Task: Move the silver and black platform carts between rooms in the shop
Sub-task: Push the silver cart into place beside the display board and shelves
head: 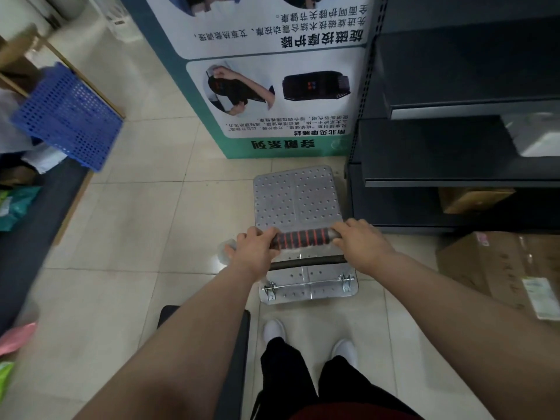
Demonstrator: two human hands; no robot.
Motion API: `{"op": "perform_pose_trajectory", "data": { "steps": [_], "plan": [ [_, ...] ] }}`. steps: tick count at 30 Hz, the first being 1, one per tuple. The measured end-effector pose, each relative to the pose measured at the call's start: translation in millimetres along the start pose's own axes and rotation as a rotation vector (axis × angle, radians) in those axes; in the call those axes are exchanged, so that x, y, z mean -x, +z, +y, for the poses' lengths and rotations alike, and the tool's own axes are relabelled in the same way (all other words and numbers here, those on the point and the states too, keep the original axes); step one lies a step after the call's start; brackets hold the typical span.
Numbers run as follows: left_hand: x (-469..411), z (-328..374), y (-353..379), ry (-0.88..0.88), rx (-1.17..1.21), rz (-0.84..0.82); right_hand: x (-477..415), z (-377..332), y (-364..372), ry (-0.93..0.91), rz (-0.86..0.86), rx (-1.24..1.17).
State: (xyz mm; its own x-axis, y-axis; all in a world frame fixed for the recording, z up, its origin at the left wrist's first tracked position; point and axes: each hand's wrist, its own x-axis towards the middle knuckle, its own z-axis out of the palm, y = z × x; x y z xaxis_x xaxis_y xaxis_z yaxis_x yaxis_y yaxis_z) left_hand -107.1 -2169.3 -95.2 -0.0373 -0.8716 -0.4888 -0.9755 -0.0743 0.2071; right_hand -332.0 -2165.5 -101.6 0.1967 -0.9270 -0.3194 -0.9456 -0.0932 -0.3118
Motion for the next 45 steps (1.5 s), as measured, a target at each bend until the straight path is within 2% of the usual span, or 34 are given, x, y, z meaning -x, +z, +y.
{"op": "perform_pose_trajectory", "data": {
  "steps": [8,14,26,45],
  "plan": [
    [-45,6,-22,0.092,-0.039,-0.020,-25,5,-7,0.093,0.054,-0.087],
    [-88,-1,-51,0.164,-0.093,-0.098,-68,0,-23,0.133,0.005,-0.091],
    [-166,-7,-99,0.242,-0.137,-0.056,-142,-9,-52,0.206,-0.024,-0.071],
    [-178,7,-104,0.233,-0.103,-0.050,-149,-1,-63,0.234,-0.002,-0.100]
  ]
}}
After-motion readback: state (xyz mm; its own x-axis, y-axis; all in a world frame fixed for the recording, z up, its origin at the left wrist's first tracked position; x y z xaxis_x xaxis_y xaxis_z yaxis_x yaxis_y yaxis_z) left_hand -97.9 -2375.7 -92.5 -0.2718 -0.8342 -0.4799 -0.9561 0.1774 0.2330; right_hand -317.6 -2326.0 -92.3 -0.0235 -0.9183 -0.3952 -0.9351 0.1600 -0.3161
